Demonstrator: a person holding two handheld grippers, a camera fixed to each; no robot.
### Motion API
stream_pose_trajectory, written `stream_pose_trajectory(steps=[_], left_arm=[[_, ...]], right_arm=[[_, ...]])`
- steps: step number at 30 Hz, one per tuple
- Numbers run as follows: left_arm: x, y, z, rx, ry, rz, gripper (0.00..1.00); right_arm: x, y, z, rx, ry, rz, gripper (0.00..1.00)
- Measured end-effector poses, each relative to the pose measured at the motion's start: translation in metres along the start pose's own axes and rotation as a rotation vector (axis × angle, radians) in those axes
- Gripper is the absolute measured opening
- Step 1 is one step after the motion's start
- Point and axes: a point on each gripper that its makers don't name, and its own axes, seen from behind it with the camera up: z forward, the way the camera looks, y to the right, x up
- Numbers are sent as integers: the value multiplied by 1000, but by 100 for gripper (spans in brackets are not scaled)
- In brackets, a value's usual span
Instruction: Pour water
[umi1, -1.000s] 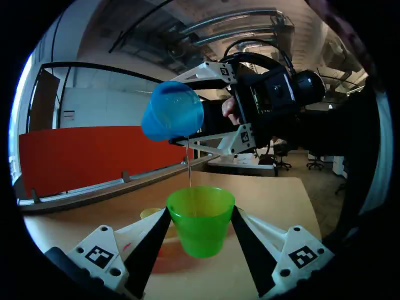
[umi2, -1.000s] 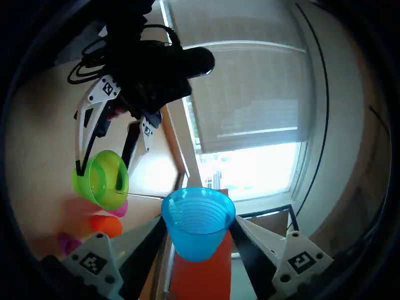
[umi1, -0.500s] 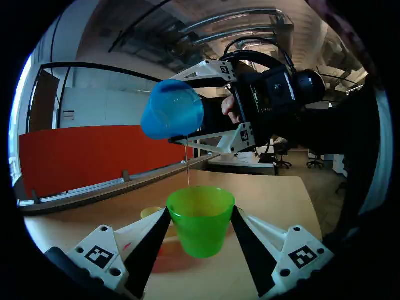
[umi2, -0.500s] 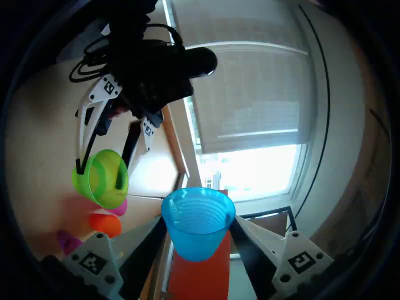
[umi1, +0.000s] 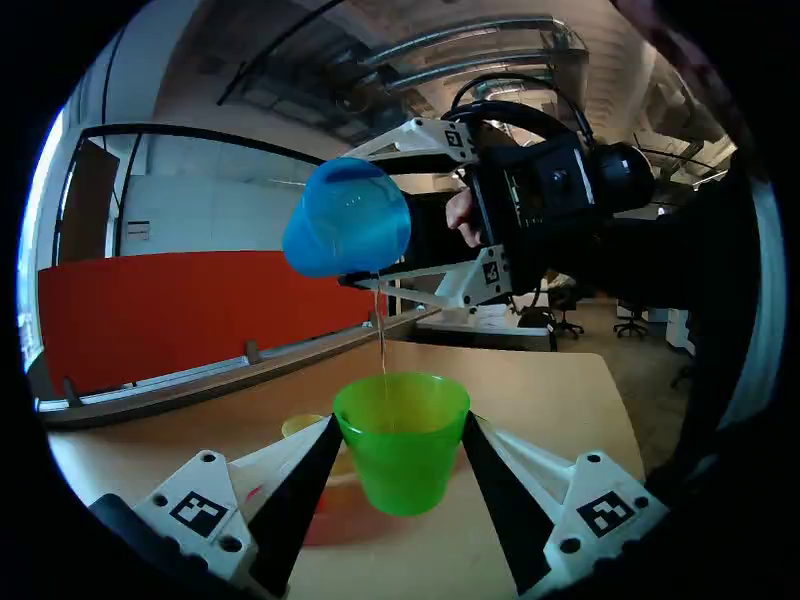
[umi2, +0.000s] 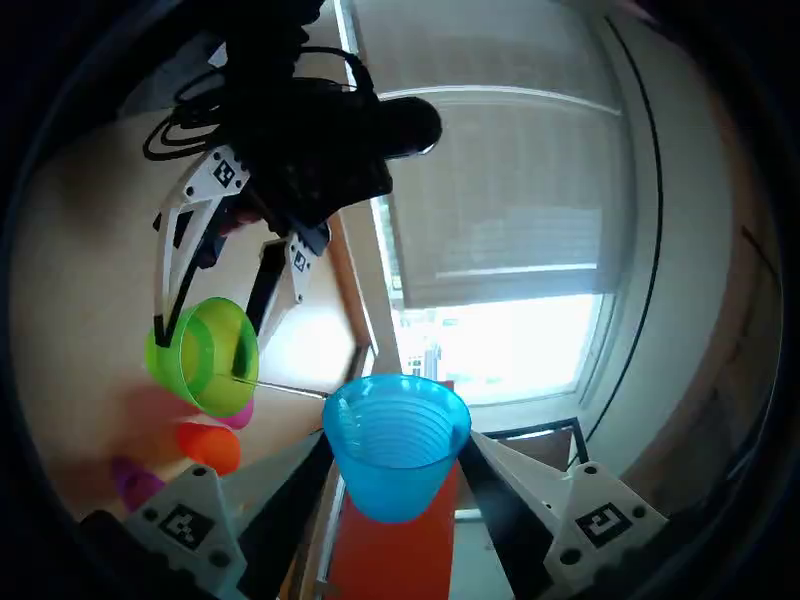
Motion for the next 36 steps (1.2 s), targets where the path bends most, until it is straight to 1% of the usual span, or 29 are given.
stream_pose_trajectory(steps=[12,36], left_arm=[[1,0,-1,1,3,0,85],[1,-1,-1,10,12,-6,85]], right_arm=[[4,-2,-3,3,-2,-17,89],[4,0,-2,0,-4,-45,89]])
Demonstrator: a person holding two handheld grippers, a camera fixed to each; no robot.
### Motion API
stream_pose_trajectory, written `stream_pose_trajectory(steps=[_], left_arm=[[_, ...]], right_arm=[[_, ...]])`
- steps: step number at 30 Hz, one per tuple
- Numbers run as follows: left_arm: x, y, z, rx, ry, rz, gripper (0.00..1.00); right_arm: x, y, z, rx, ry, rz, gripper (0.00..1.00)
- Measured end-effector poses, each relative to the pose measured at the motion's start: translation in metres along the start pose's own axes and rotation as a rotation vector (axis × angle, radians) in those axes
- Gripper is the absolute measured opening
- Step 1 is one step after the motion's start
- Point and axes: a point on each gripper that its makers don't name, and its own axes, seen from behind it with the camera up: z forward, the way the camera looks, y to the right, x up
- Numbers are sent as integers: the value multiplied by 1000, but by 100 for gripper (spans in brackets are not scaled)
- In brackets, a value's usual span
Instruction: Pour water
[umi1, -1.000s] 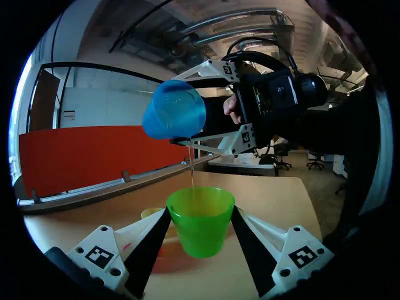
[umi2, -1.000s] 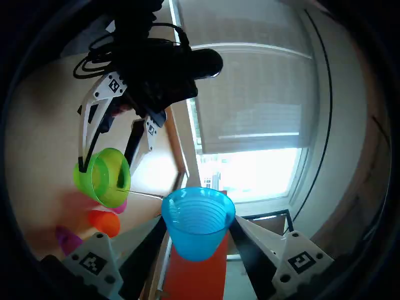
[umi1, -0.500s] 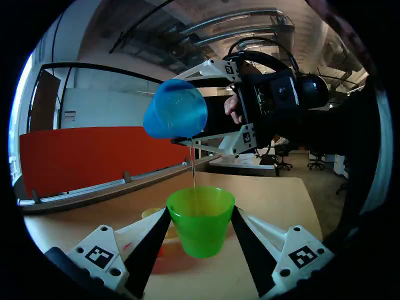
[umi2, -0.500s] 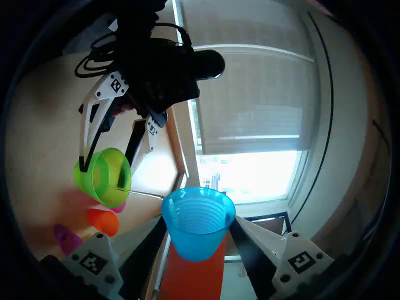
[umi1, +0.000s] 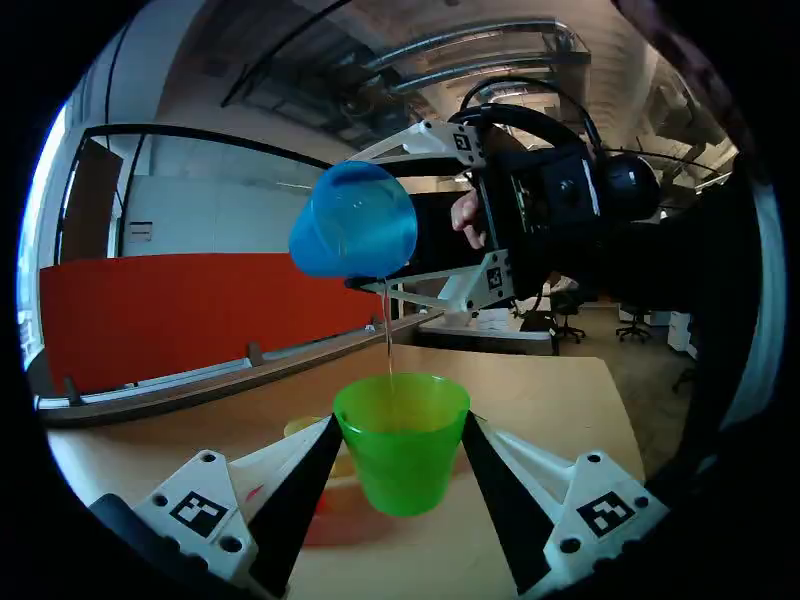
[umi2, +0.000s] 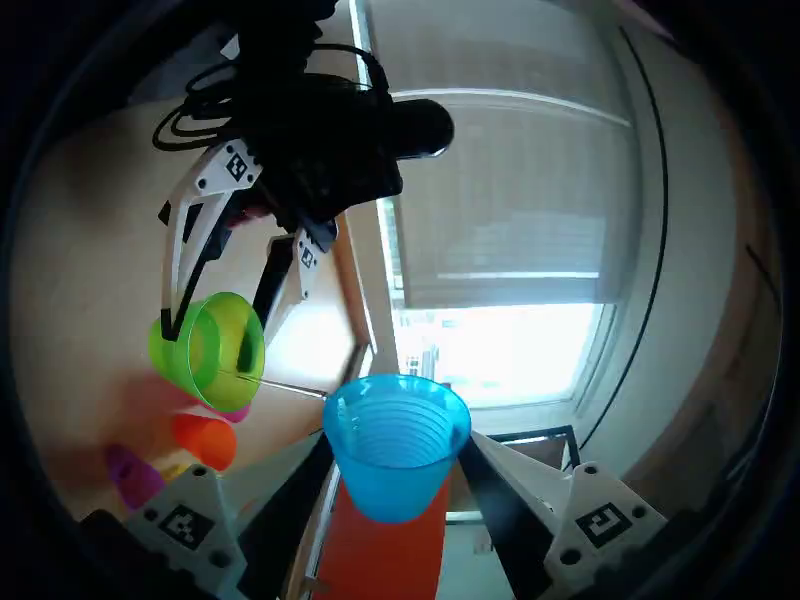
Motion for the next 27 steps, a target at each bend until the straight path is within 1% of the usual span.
stream_pose_trajectory(steps=[27], left_arm=[[3,0,0,1,9,-1,85]], right_arm=[[-4,3,2,5,-2,-36,89]])
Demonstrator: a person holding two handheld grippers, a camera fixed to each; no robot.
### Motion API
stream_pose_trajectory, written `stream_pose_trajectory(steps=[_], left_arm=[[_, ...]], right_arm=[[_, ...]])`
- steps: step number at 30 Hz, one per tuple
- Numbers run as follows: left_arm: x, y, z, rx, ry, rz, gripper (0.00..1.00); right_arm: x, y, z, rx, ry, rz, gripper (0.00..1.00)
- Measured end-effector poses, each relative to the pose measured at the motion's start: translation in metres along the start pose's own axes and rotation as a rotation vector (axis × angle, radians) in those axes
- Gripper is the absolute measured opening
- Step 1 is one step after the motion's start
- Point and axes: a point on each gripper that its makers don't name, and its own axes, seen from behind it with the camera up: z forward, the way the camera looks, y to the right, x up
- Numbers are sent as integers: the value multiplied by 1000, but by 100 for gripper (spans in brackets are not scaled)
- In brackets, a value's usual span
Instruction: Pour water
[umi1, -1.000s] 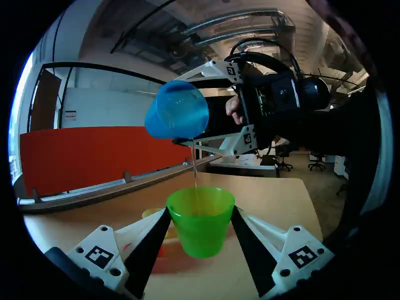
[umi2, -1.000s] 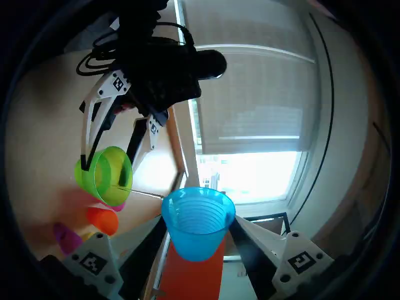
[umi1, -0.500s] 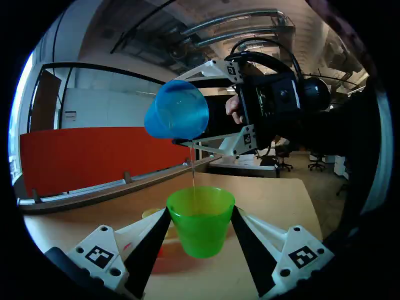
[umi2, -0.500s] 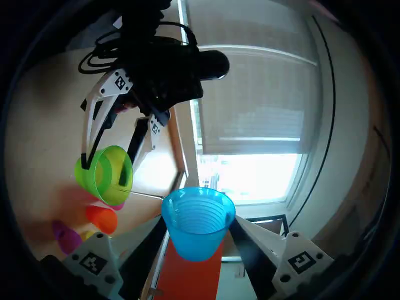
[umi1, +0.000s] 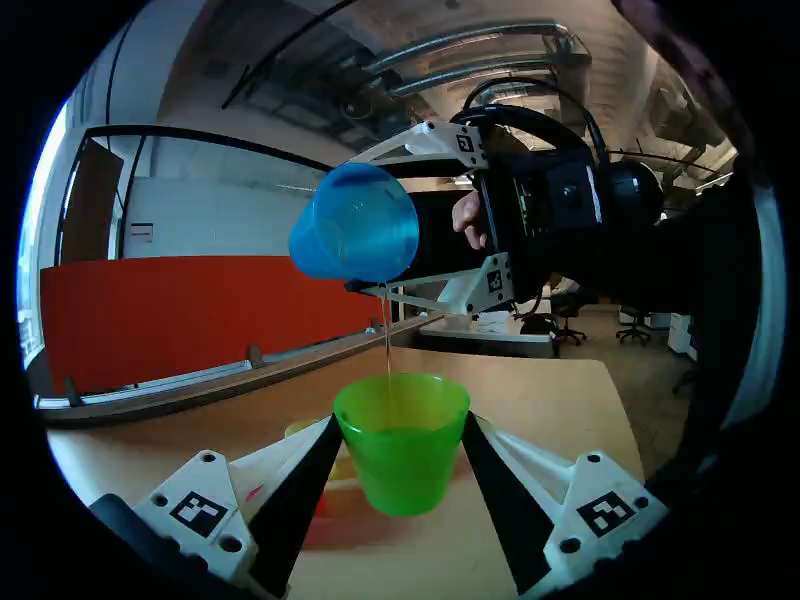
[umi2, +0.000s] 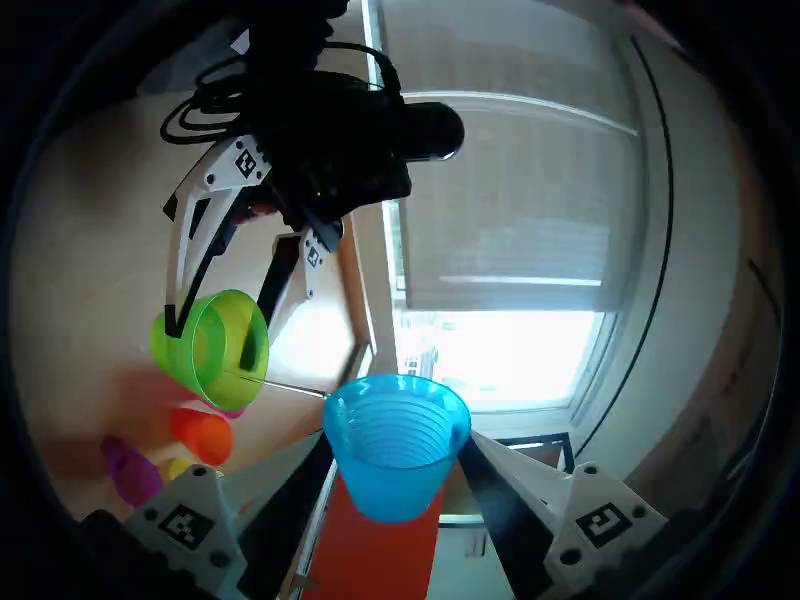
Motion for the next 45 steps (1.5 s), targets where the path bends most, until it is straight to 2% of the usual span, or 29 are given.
stream_pose_trajectory(steps=[17,45], left_arm=[[1,-1,2,1,0,4,85],[0,0,1,4,0,3,85]], right_arm=[[-4,-2,0,13,-8,-26,89],[2,-1,-3,8,-3,-21,89]])
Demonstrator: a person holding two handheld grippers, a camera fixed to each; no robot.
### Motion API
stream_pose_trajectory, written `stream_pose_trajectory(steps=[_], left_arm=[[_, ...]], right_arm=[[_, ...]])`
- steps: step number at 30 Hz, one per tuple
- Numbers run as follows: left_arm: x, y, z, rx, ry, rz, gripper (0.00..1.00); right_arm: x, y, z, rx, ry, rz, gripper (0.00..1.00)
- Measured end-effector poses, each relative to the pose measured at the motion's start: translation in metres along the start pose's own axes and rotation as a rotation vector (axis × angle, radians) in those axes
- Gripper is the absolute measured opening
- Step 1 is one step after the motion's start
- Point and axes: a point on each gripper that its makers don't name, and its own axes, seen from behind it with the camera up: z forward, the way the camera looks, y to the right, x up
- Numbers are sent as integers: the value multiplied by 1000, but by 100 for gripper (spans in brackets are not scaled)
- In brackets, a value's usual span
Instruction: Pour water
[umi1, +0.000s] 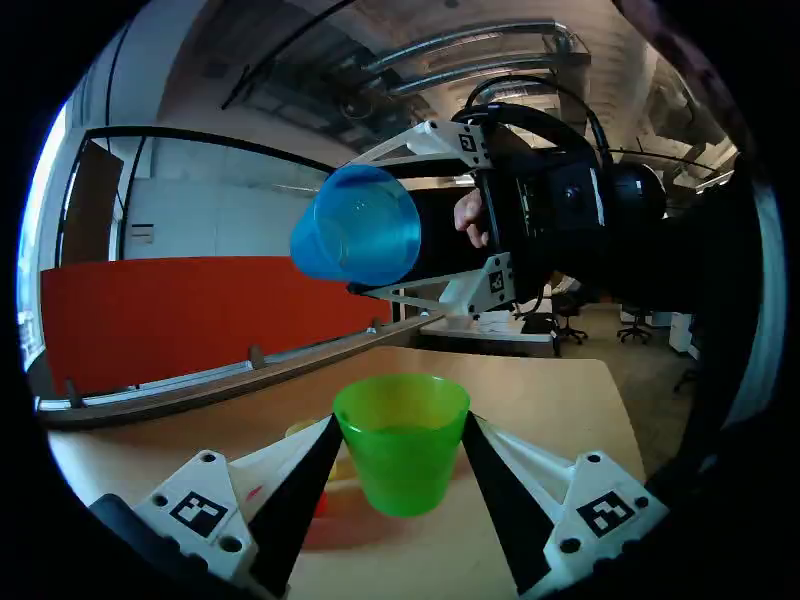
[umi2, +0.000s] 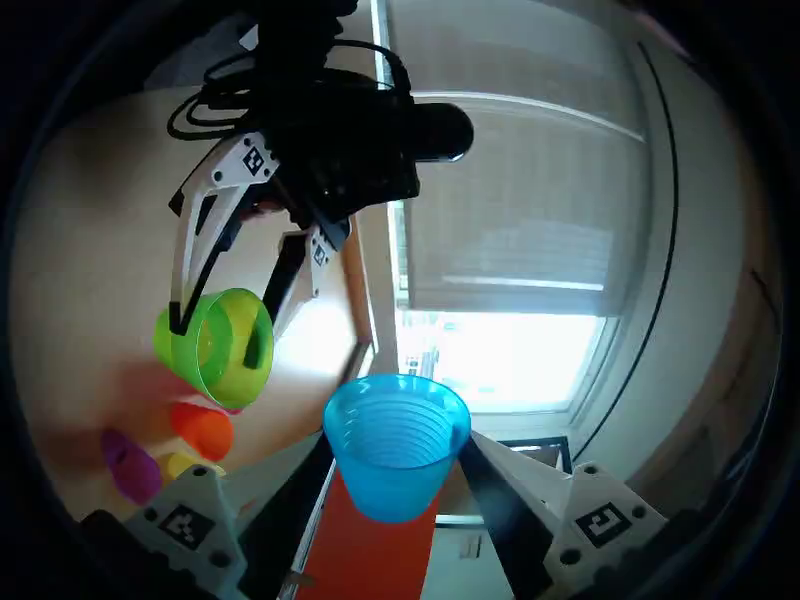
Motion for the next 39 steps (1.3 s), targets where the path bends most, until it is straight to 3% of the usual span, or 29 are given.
stream_pose_trajectory(steps=[8,20,32,39], left_arm=[[0,0,0,1,1,-1,85],[4,-1,-2,5,3,-3,85],[5,-3,-4,9,-3,1,85],[7,-4,-5,11,-1,0,85]], right_arm=[[3,0,0,-3,7,27,89],[-1,1,1,-21,23,144,89],[-13,-7,0,-47,36,314,89],[-18,-12,-4,-63,51,469,89]])
